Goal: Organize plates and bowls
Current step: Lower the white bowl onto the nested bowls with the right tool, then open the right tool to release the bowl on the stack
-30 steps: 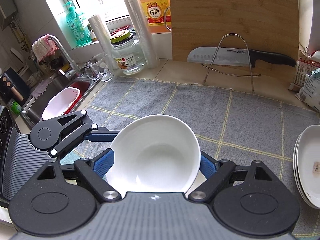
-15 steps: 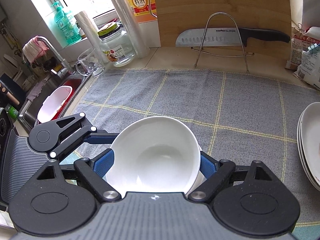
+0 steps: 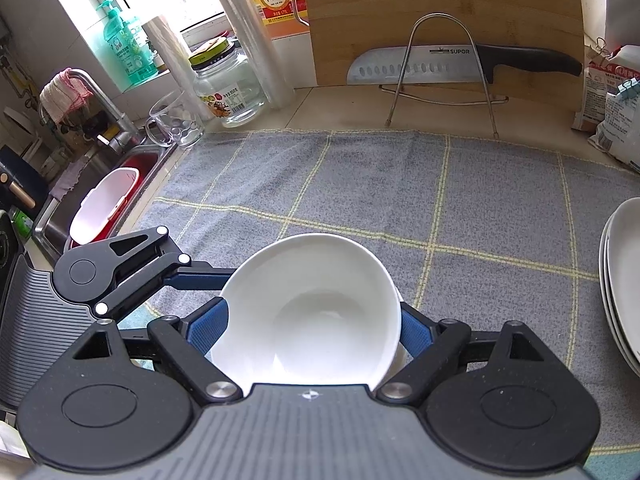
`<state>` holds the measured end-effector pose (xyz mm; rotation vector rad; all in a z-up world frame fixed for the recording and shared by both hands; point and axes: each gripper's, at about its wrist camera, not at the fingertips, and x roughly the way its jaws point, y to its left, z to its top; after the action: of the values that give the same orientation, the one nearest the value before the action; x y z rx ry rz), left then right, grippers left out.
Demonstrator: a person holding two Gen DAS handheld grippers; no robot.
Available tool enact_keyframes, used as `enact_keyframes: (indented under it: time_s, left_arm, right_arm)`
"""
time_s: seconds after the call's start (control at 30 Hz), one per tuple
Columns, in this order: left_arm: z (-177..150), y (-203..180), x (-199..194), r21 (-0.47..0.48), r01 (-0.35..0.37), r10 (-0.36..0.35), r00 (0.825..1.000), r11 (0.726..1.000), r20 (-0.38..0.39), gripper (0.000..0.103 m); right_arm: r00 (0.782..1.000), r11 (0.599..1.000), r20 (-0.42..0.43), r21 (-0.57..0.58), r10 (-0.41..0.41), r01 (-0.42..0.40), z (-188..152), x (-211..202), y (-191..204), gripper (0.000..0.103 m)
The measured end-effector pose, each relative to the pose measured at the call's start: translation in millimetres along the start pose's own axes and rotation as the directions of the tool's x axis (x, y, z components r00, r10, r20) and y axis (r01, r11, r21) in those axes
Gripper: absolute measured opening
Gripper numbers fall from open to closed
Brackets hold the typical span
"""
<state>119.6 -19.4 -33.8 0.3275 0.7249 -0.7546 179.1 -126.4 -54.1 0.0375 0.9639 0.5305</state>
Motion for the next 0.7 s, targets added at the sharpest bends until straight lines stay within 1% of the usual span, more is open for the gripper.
enact_keyframes:
  time_s: [0.43,0.47,0.5,0.53,0.6,0.7]
  left_arm:
    - [-1.2,0.2,1.3,-0.010,0.010,-0.010,1.000,1.000,-0.005,0.090]
    - [-1.3,0.2,1.4,-0.009,0.010,-0.010,1.000,1.000,-0.006,0.091]
    - [-1.5,-0.1,0.7,-0.006,0.009,-0.009,1.000,1.000,-0.003,0.093]
    - [-2.0,-0.6,-0.5,-0.002,0.009,-0.009,1.000,1.000,0.002,0.095]
    - [-2.5,-0.7,-3.0,0.000,0.014,-0.014,1.000,1.000,0.007,0.095]
    - [-3.7,-0.5,-5.9,-0.004,0.020,-0.020,1.000,1.000,0.006,0.095]
  right_arm:
    - [1.000,1.000,0.003,-0.015,-0.013,0.013,-1.1,2.0,0.8,0.092]
    - [1.000,1.000,0.007,-0.017,-0.016,0.016,-1.6,2.1,1.0,0.093]
    - [1.000,0.999,0.016,-0.021,-0.024,0.024,-2.4,1.5,1.2,0.100]
    - [0.999,0.999,0.027,-0.025,-0.030,0.031,-2.8,0.5,1.2,0.103]
    - [0.999,0.999,0.036,-0.028,-0.022,0.023,-2.9,-1.3,1.1,0.103]
    - [0.999,0.999,0.041,-0.036,-0.035,0.036,-3.2,-2.2,1.6,0.103]
